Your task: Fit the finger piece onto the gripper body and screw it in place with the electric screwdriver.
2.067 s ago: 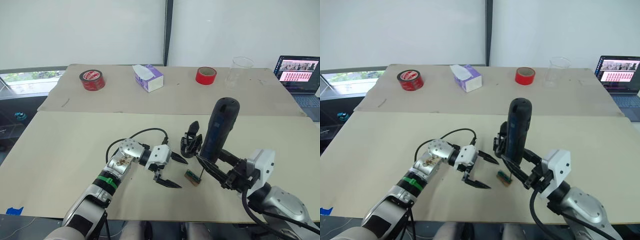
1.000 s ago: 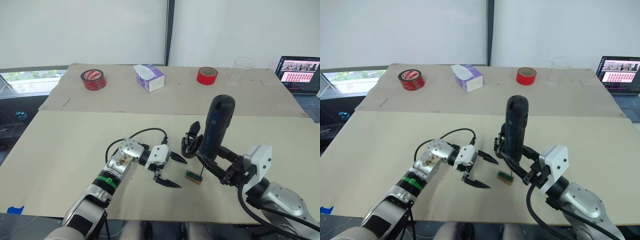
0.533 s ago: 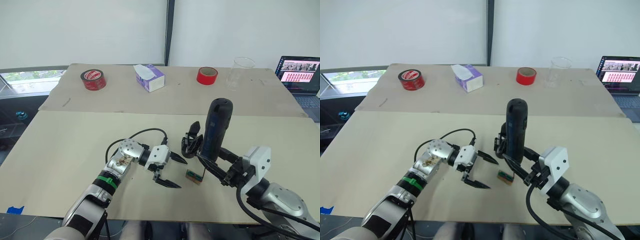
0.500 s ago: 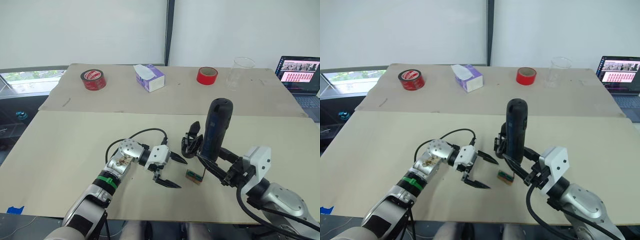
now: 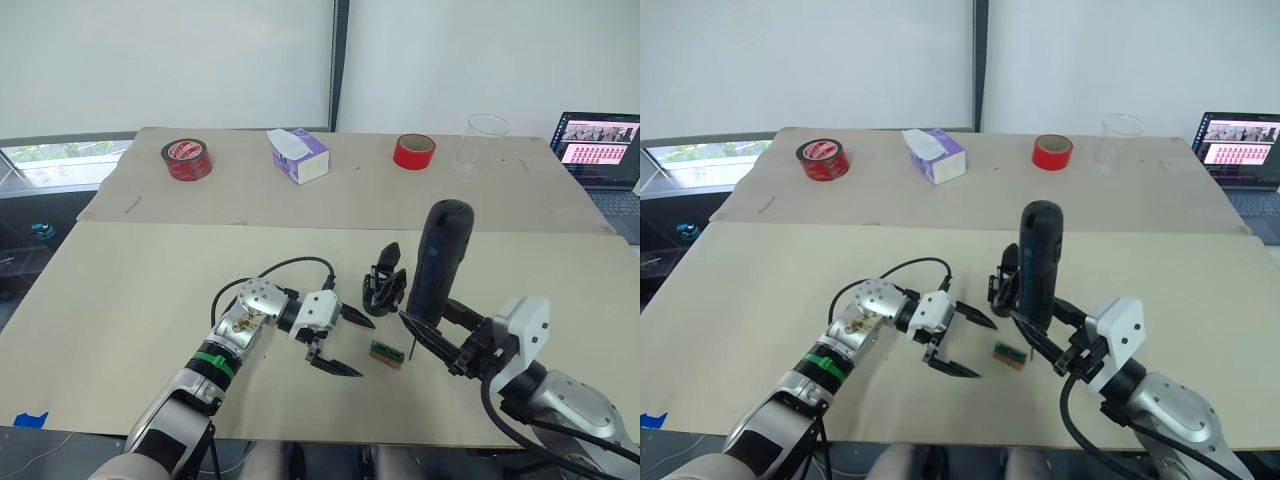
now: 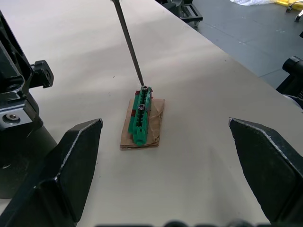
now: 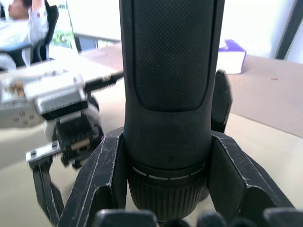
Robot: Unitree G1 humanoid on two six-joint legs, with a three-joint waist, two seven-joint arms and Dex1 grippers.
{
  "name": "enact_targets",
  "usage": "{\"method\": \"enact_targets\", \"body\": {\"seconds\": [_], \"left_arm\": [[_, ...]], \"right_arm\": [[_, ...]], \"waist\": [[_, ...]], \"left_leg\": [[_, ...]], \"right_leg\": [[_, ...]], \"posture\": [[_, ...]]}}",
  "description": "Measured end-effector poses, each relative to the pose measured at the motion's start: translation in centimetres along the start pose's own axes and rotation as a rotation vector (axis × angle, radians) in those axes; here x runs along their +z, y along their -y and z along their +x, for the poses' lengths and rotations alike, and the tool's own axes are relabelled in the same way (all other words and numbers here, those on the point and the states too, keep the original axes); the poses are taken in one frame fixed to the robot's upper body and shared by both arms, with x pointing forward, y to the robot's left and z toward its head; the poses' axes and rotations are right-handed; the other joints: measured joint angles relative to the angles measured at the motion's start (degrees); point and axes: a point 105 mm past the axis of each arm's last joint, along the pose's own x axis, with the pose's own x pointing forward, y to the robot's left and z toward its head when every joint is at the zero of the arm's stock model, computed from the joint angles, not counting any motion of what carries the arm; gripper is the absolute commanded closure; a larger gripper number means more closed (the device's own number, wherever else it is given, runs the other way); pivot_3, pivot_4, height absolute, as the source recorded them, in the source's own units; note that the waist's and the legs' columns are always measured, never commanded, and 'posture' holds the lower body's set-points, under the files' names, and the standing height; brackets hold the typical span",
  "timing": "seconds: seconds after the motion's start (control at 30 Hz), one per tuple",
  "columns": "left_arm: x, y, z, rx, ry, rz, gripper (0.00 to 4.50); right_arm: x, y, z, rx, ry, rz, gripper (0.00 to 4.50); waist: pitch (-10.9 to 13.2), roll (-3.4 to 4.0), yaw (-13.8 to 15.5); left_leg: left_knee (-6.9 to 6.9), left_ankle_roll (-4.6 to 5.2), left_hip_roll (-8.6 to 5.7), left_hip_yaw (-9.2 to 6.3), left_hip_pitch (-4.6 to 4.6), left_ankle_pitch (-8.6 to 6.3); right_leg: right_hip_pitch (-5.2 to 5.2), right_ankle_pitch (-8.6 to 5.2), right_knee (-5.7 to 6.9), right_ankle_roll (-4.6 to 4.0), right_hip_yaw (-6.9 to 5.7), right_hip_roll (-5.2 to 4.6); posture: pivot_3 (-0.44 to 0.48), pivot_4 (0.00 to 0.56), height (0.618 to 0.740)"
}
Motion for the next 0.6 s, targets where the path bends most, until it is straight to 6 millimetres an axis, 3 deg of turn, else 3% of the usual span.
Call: {"method": "enact_targets", "body": {"seconds": [0.6], "left_arm": [[-0.14,-0.11,0.34,-0.009,0.009,-0.027,0.00]], "right_arm": [[0.85,-0.88,0.00,-0.052,0.056,0.040,2.60]], "waist": [[0.0,0.00,0.0]], "left_leg": [[0.00,0.00,0.00,0.00,0.00,0.00]], "right_leg": [[0.00,0.00,0.00,0.00,0.00,0.00]], "posture": [[0.000,0.150,0.740]]}}
